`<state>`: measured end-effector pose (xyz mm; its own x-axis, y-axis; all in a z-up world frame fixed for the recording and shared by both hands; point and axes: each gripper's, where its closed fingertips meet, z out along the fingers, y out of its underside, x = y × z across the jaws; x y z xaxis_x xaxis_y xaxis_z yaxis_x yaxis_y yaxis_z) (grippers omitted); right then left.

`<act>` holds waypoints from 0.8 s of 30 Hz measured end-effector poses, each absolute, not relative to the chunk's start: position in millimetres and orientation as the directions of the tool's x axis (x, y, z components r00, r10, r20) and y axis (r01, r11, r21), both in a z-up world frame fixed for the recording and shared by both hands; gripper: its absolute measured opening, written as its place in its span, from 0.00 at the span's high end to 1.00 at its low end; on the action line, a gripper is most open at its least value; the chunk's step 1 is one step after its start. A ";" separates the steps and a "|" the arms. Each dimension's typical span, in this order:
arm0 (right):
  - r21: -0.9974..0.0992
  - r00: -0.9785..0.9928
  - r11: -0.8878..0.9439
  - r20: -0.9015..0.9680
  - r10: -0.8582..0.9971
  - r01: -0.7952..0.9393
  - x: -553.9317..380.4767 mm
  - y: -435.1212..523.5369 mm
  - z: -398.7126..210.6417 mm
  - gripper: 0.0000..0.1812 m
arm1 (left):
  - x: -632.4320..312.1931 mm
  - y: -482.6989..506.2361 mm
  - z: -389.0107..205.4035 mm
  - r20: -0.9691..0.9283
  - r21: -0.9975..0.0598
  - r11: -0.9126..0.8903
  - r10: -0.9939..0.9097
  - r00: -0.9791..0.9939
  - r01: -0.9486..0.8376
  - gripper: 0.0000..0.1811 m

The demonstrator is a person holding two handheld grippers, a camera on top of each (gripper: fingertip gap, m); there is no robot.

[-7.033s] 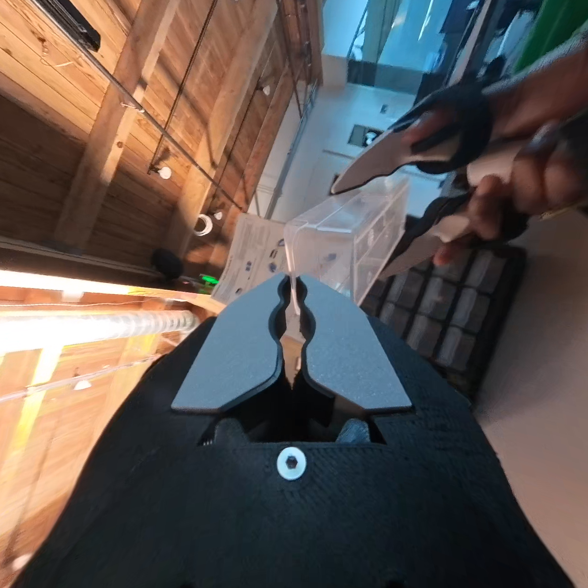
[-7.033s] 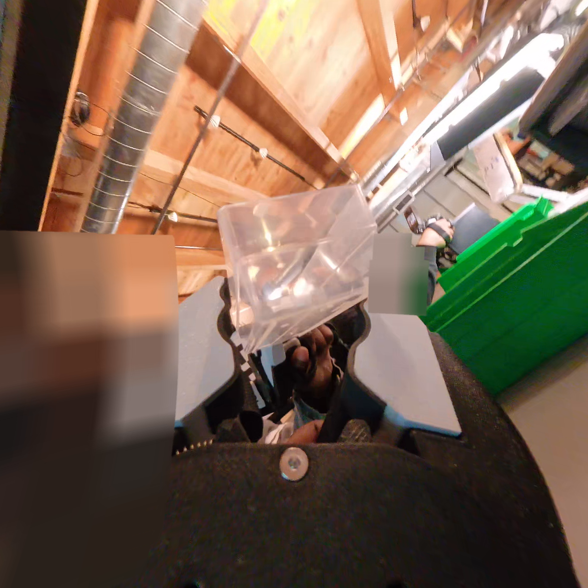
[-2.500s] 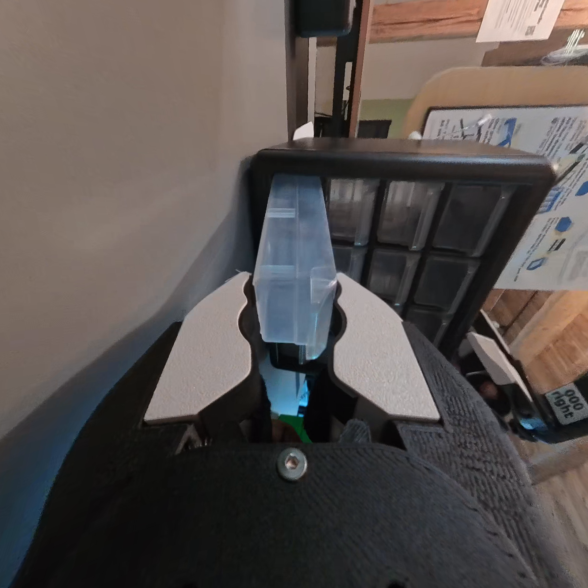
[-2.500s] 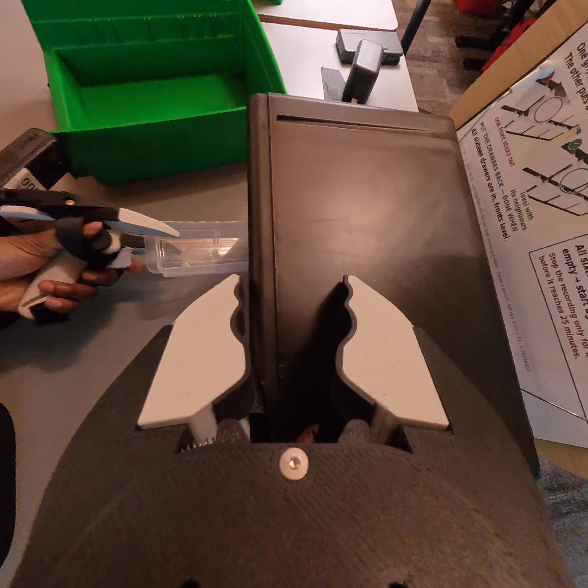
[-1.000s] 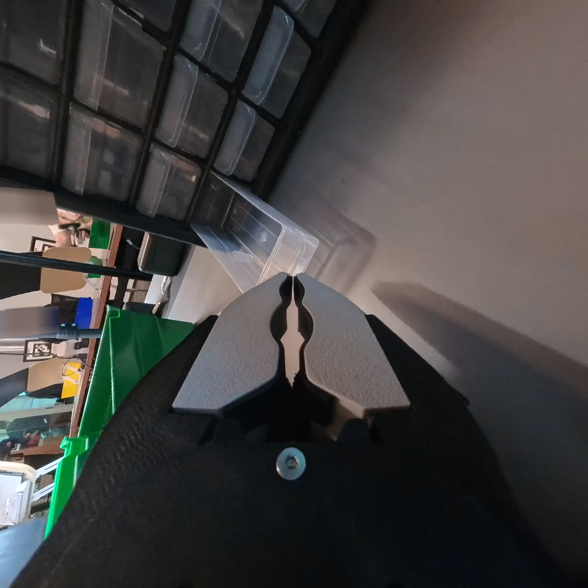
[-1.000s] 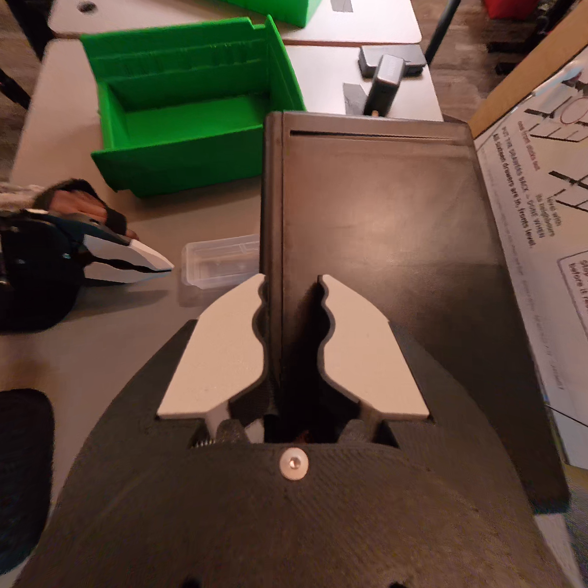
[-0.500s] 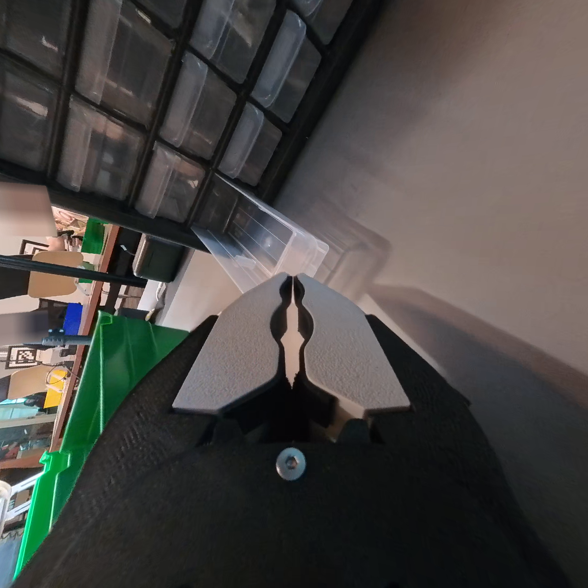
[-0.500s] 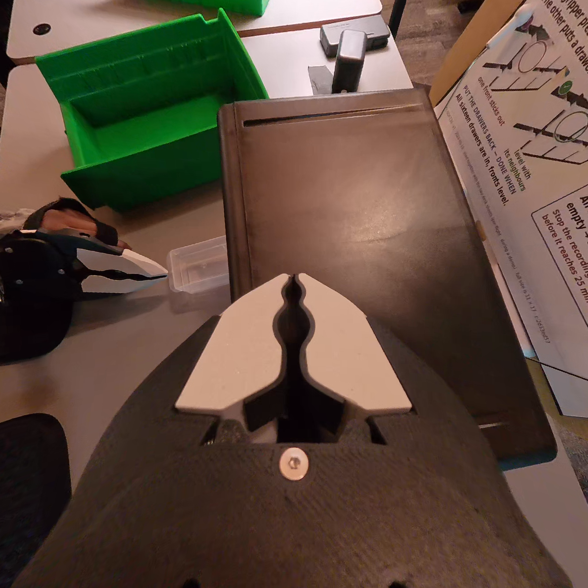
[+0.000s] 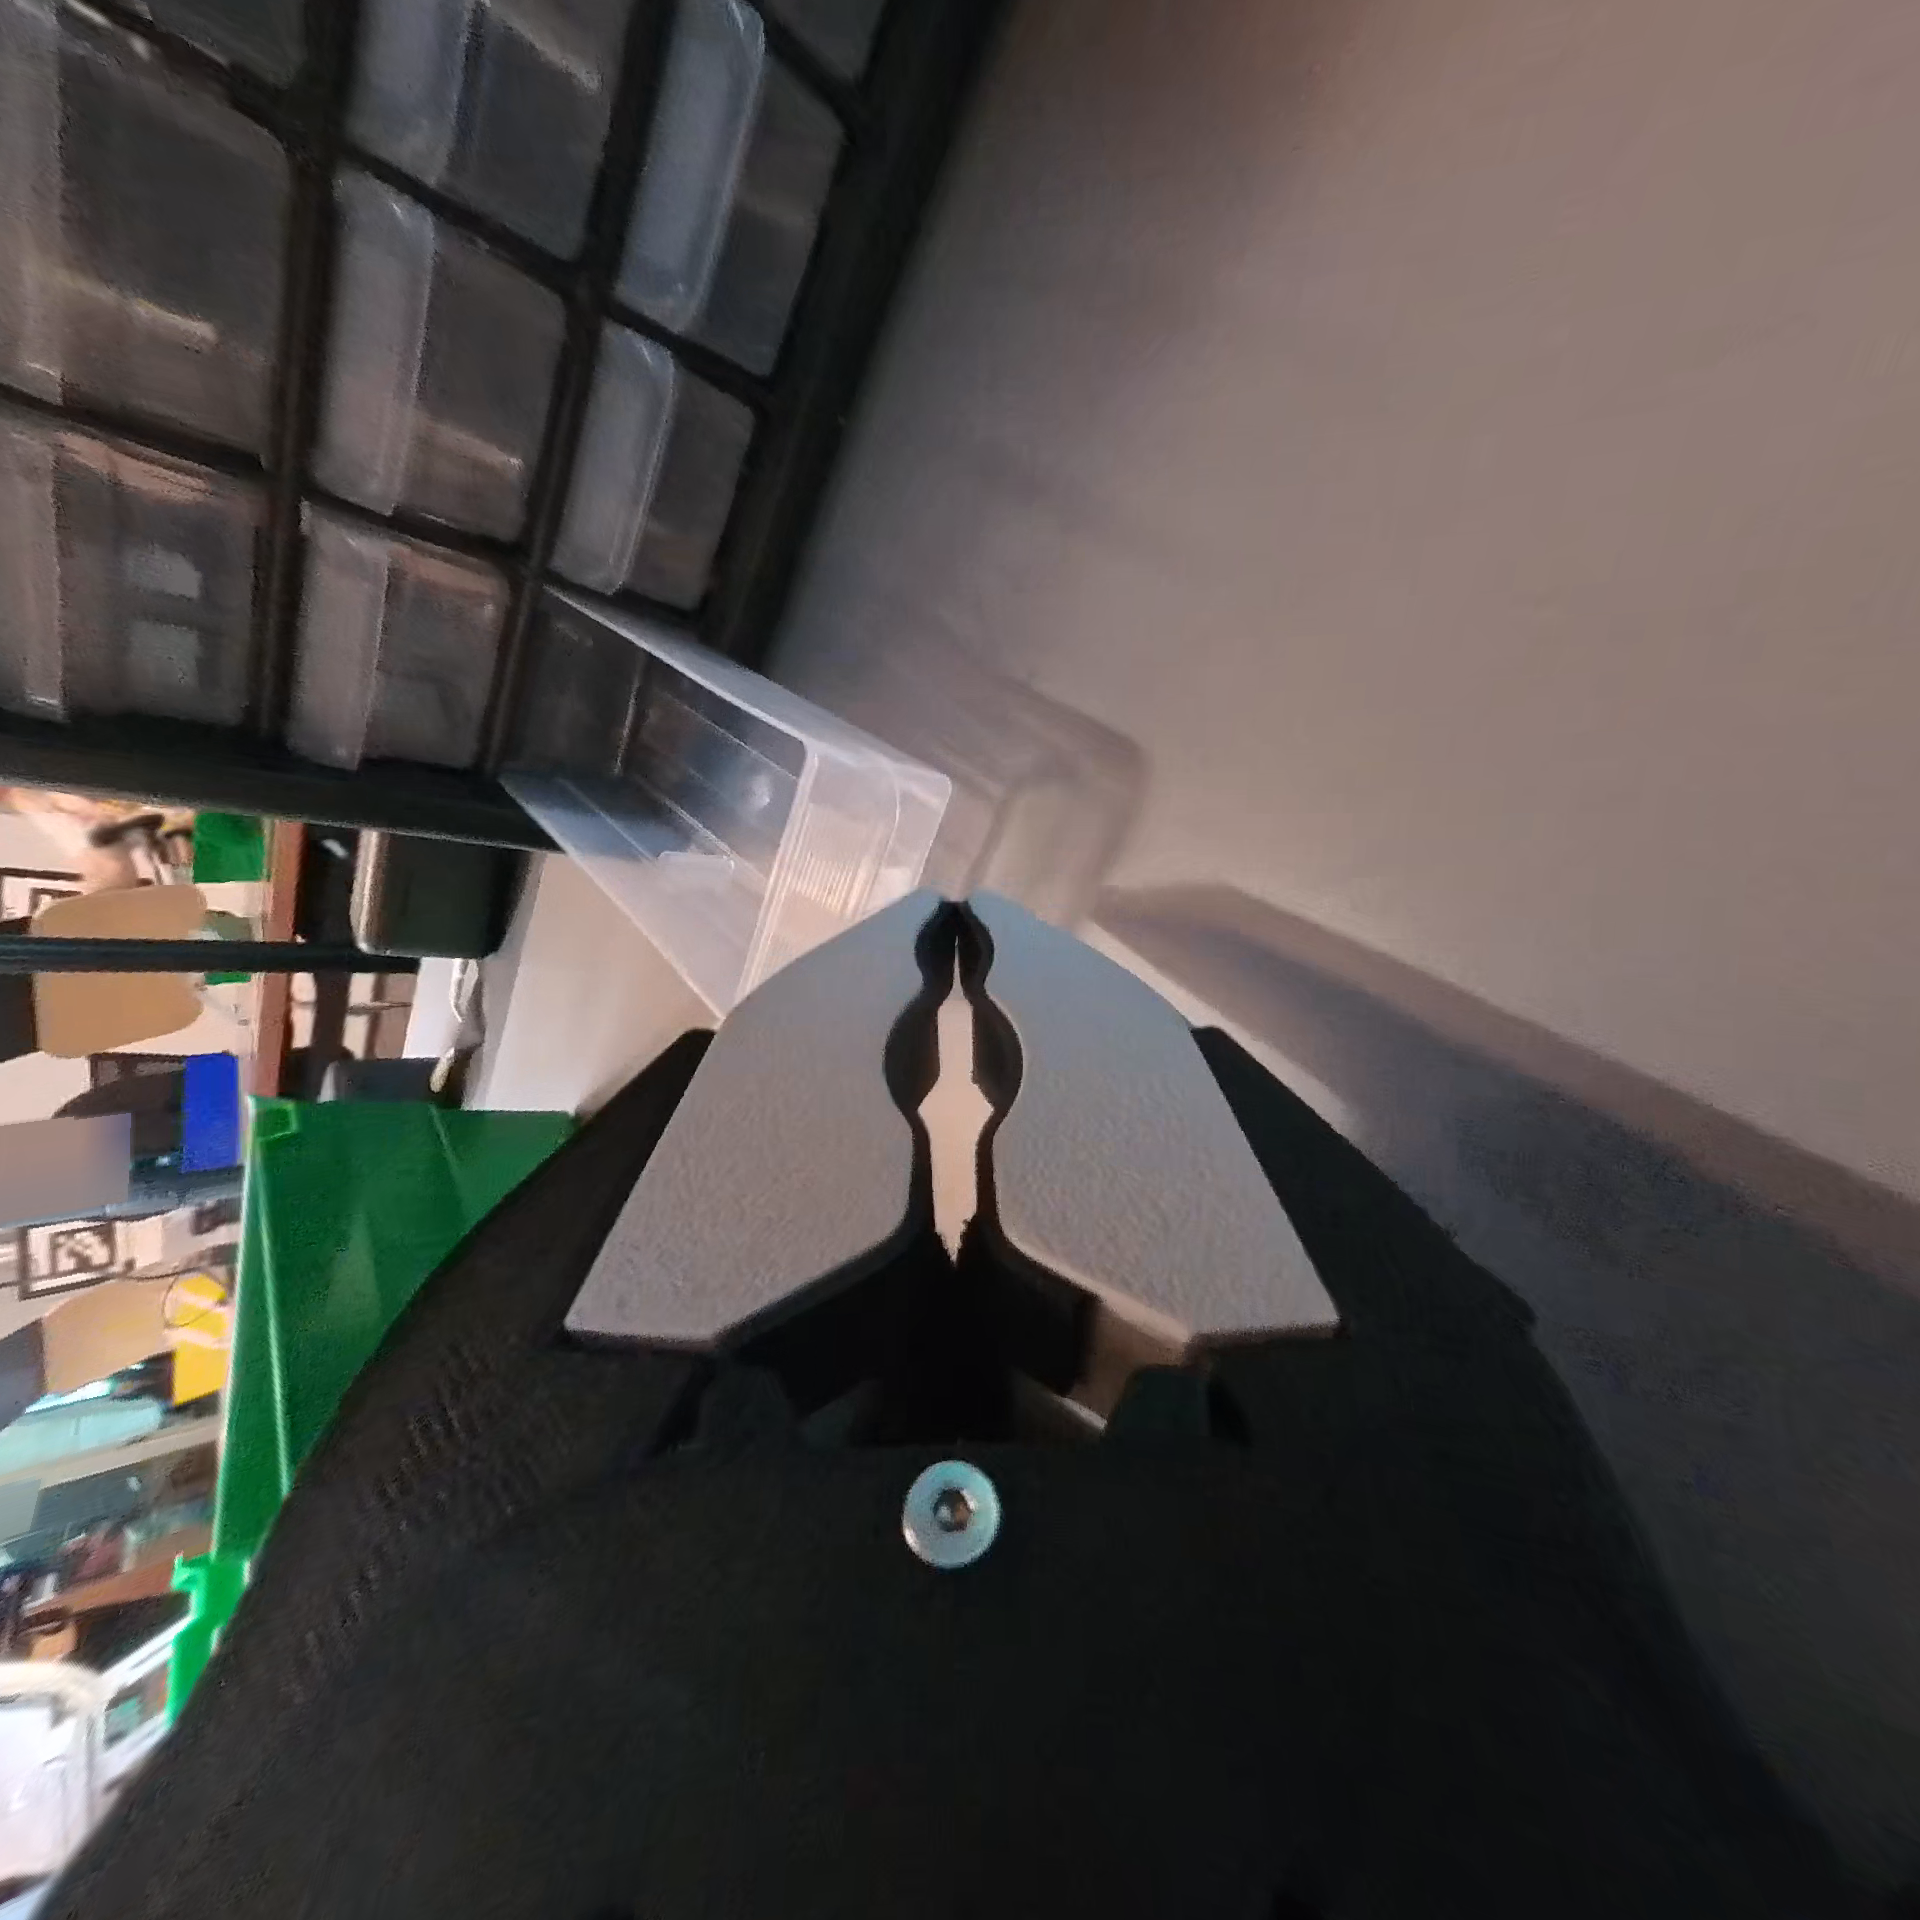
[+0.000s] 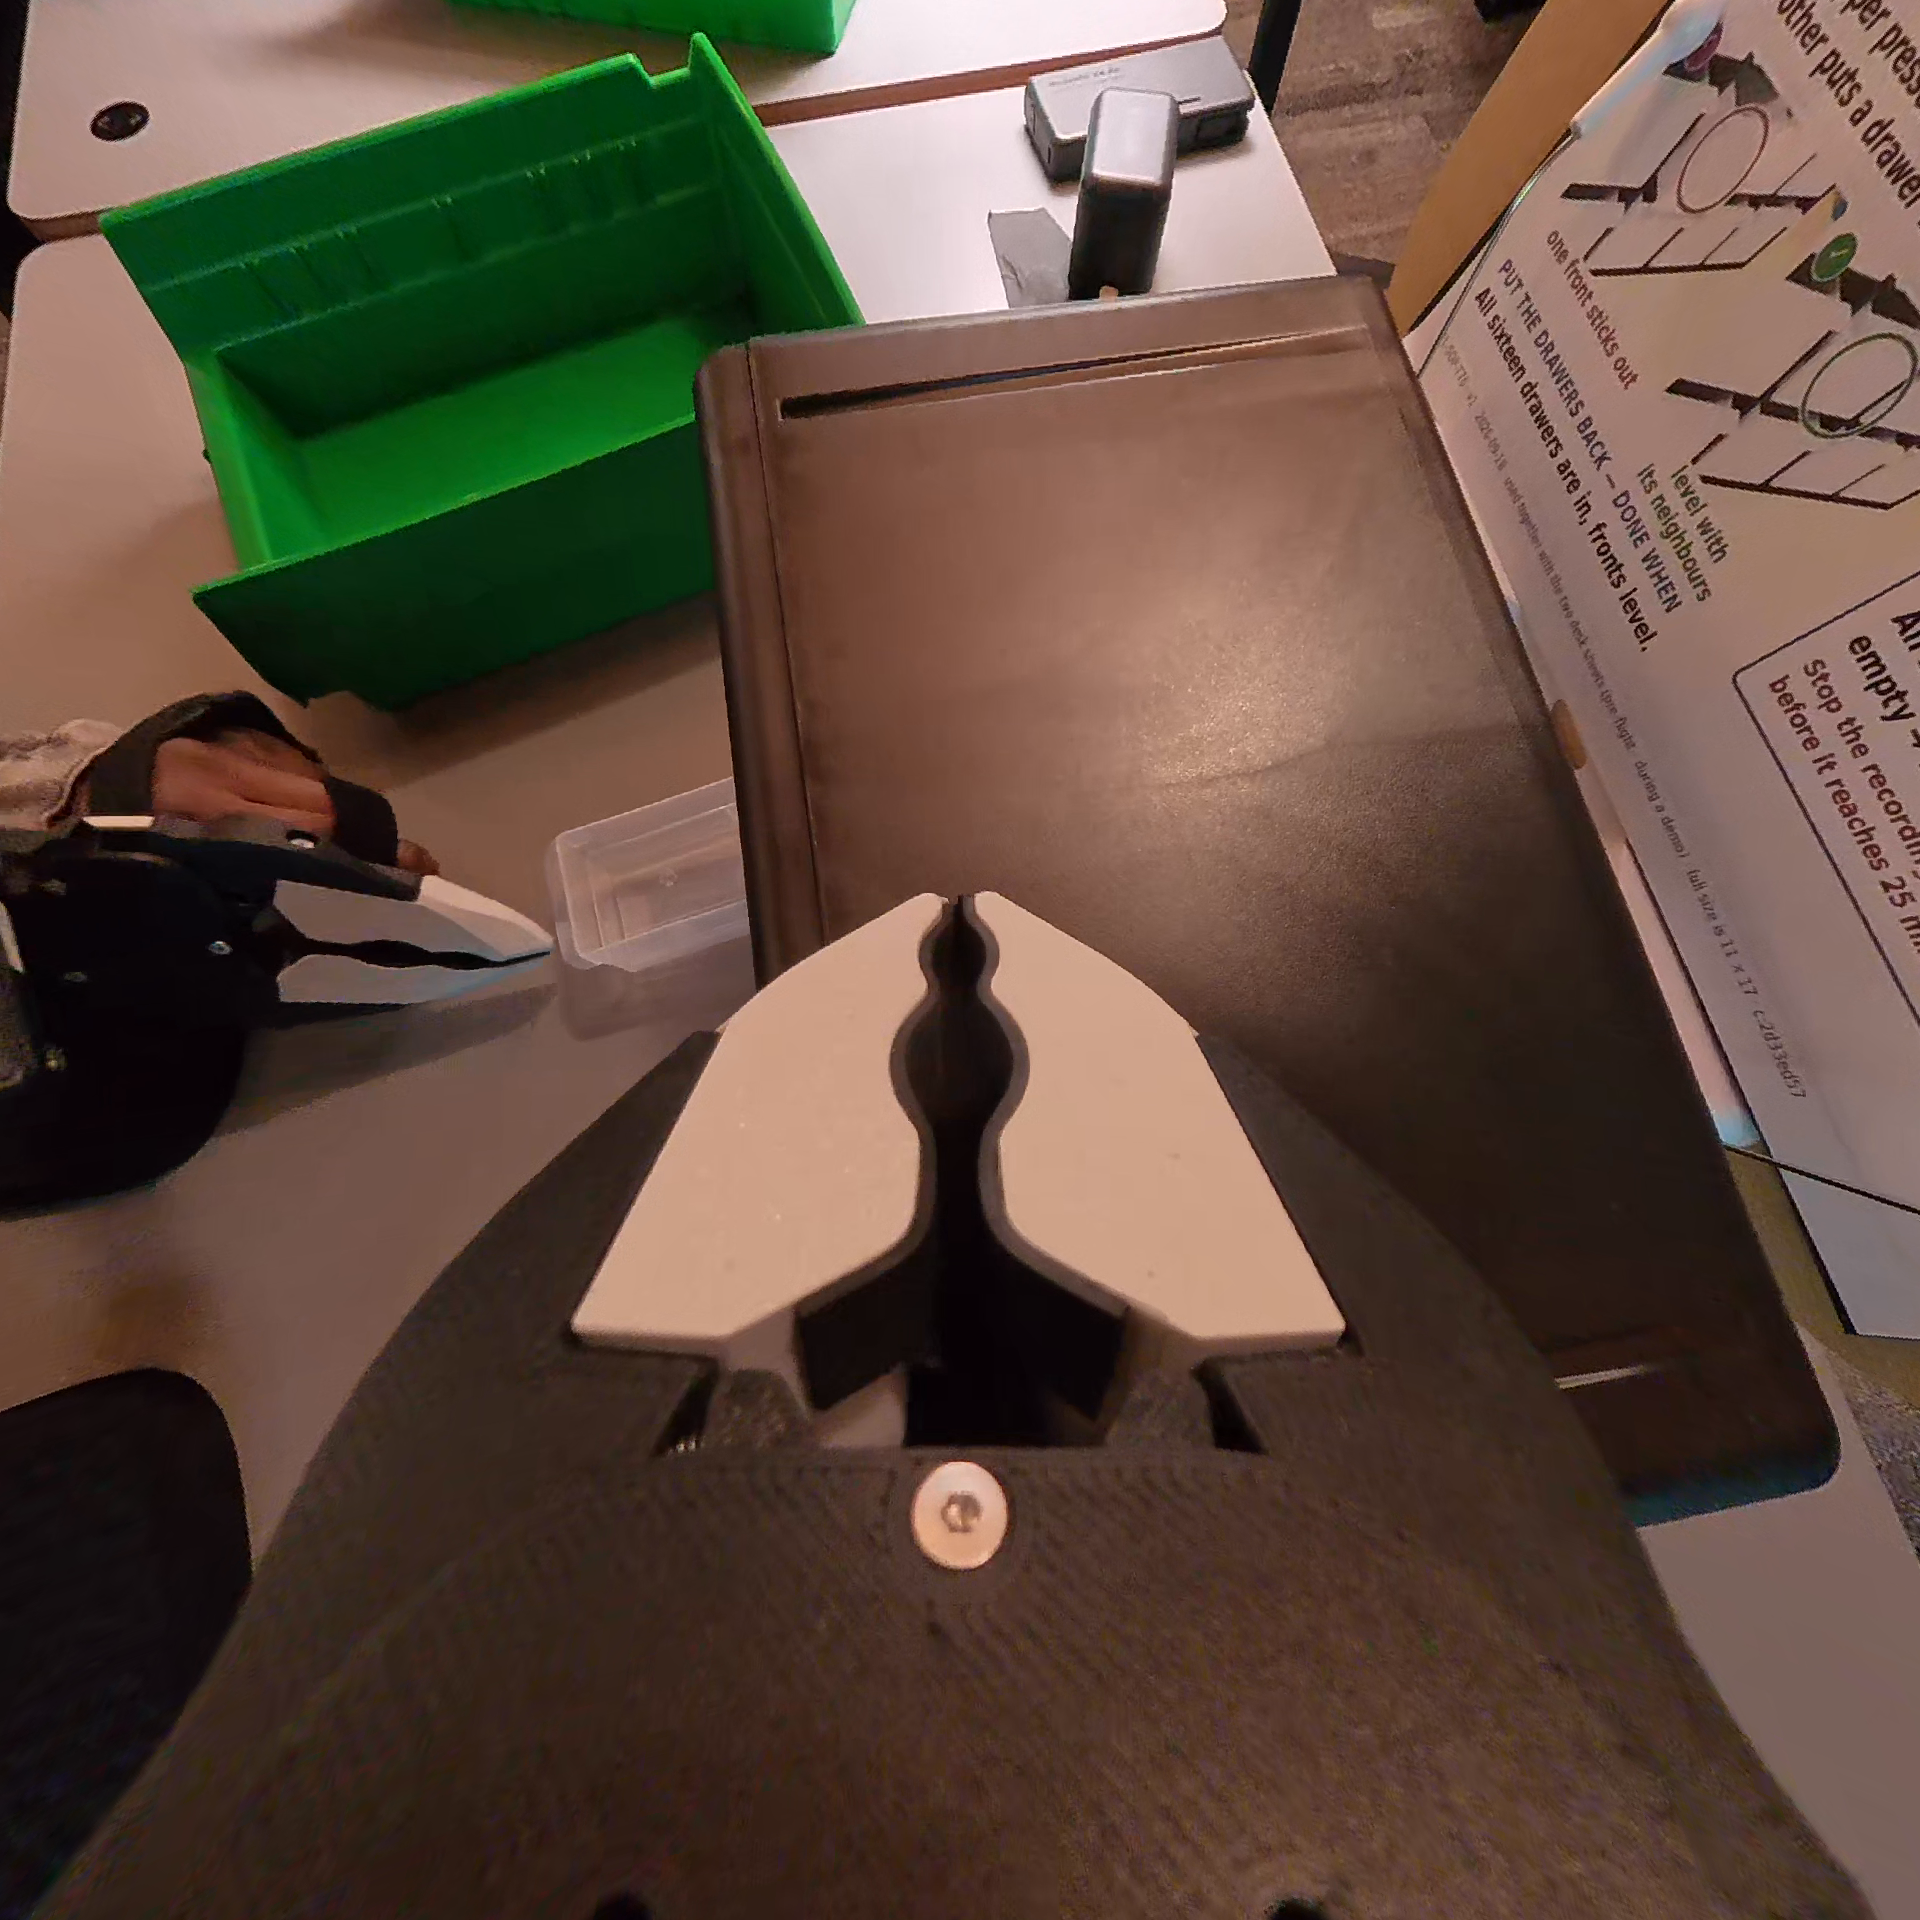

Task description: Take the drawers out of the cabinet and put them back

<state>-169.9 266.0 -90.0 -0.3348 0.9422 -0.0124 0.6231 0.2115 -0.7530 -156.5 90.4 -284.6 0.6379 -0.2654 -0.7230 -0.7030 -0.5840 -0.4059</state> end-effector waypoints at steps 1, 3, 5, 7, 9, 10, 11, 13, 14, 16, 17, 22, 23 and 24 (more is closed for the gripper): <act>-0.755 -0.334 0.209 -0.013 0.943 0.621 -170.0 266.1 -89.9 0.99 | -158.7 92.2 -285.6 -0.723 -0.408 -0.585 -0.262 0.640 -0.701 1.00; -0.758 -0.332 0.206 -0.015 0.943 0.619 -170.0 266.2 -90.0 0.99 | -163.0 98.7 -279.7 -0.730 -0.436 -0.572 -0.226 0.645 -0.695 1.00; -0.760 -0.331 0.204 -0.017 0.943 0.618 -170.0 266.2 -90.0 0.99 | -169.2 103.5 -273.6 -0.744 -0.436 -0.577 -0.200 0.637 -0.691 1.00; -0.760 -0.332 0.203 -0.017 0.943 0.618 -170.1 266.3 -89.9 0.99 | -177.7 106.3 -269.2 -0.774 -0.405 -0.593 -0.182 0.606 -0.696 1.00; -0.757 -0.332 0.206 -0.016 0.943 0.620 -170.1 266.3 -89.9 0.99 | -181.1 112.3 -266.4 -0.781 -0.408 -0.590 -0.170 0.601 -0.697 1.00; -0.756 -0.333 0.208 -0.014 0.943 0.621 -170.1 266.4 -90.0 0.99 | -181.1 115.6 -267.4 -0.770 -0.416 -0.591 -0.176 0.613 -0.691 1.00; -0.755 -0.333 0.209 -0.013 0.943 0.622 -170.1 266.4 -89.9 0.99 | -181.1 118.5 -270.8 -0.756 -0.417 -0.597 -0.190 0.626 -0.685 1.00; -0.753 -0.328 0.205 -0.015 0.944 0.625 -170.1 266.4 -90.0 0.99 | -188.2 124.8 -273.9 -0.768 -0.405 -0.609 -0.179 0.615 -0.682 1.00; -0.753 -0.328 0.206 -0.013 0.945 0.625 -170.0 266.4 -90.1 0.99 | -192.9 127.7 -273.6 -0.782 -0.395 -0.611 -0.169 0.600 -0.687 1.00; -0.751 -0.327 0.210 -0.008 0.945 0.626 -170.0 266.4 -90.1 0.99 | -199.0 133.6 -272.8 -0.781 -0.399 -0.619 -0.157 0.604 -0.677 1.00; -0.749 -0.326 0.212 -0.007 0.945 0.628 -169.9 266.4 -90.1 0.99 | -200.5 137.1 -272.2 -0.772 -0.409 -0.620 -0.155 0.616 -0.669 1.00; -0.734 -0.320 0.222 0.006 0.947 0.642 -170.0 266.4 -90.3 0.99 | -220.0 160.1 -262.0 -0.789 -0.419 -0.629 -0.105 0.606 -0.655 1.00; -0.733 -0.320 0.224 0.010 0.948 0.642 -169.9 266.4 -90.2 0.99 | -223.1 165.3 -260.5 -0.789 -0.427 -0.624 -0.097 0.607 -0.655 1.00; -0.732 -0.317 0.223 0.010 0.948 0.643 -169.9 266.4 -90.3 0.99 | -226.3 170.5 -257.9 -0.794 -0.438 -0.613 -0.079 0.603 -0.658 1.00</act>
